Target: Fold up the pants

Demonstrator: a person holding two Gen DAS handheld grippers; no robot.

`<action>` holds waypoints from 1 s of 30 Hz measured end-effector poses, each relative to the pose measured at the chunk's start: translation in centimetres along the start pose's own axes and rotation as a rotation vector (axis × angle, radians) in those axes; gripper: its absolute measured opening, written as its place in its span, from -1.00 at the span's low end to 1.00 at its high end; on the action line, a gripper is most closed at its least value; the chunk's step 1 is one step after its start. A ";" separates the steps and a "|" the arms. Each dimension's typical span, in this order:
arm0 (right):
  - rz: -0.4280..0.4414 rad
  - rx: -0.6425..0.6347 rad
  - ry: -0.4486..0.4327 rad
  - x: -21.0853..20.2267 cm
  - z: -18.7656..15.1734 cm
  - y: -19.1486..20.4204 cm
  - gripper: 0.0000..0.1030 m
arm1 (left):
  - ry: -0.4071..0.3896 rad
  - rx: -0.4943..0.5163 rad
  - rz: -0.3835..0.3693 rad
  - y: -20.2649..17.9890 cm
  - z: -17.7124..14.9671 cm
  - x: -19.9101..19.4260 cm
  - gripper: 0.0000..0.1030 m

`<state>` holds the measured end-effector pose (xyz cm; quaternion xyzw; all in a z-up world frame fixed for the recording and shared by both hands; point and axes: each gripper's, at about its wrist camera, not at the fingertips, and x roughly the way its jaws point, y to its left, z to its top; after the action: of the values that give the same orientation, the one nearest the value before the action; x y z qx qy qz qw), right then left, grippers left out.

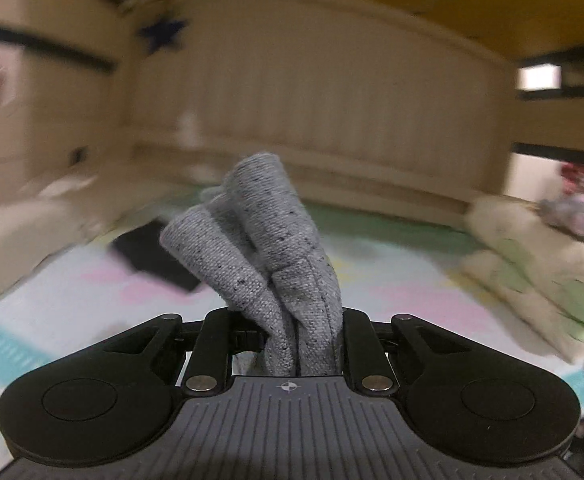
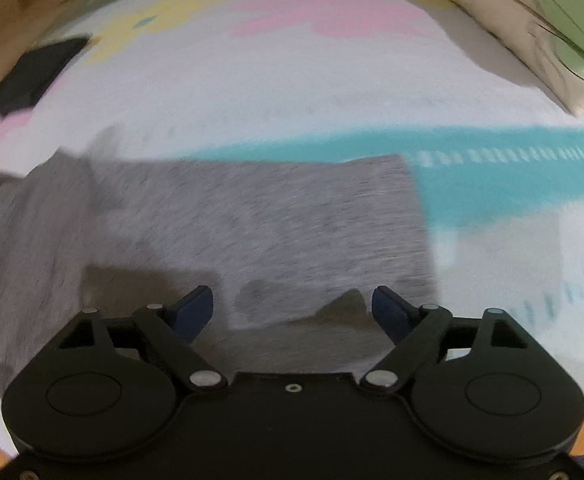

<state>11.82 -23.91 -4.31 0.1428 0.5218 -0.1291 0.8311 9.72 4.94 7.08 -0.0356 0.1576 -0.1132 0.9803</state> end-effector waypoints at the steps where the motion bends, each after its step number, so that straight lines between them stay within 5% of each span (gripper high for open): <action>1: -0.002 0.023 -0.002 -0.1 0.0 -0.8 0.67 | -0.004 0.029 -0.022 -1.6 0.1 0.1 -0.68; 6: -0.008 0.145 -0.007 -0.6 1.3 -5.4 0.59 | 0.066 0.190 -0.142 -9.9 -2.5 2.3 -0.66; 13: -0.094 0.266 -0.037 -0.9 2.4 -10.9 0.59 | 0.382 0.367 -0.307 -18.4 -10.9 8.1 -0.44; 18: -0.132 0.273 -0.058 -1.3 3.5 -12.9 0.59 | 0.387 0.487 -0.308 -20.3 -13.0 7.9 -0.23; 27: -0.127 0.271 -0.063 -1.3 3.8 -13.6 0.60 | 0.324 0.476 -0.528 -17.5 -10.5 4.9 -0.14; 30: -0.124 0.267 -0.055 -1.4 3.8 -14.0 0.60 | 0.311 0.348 -0.646 -15.6 -8.9 4.3 -0.08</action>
<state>9.29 -38.23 -2.86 0.2159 0.4847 -0.2522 0.8092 7.58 -11.49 -0.95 0.1006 0.2632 -0.4446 0.8502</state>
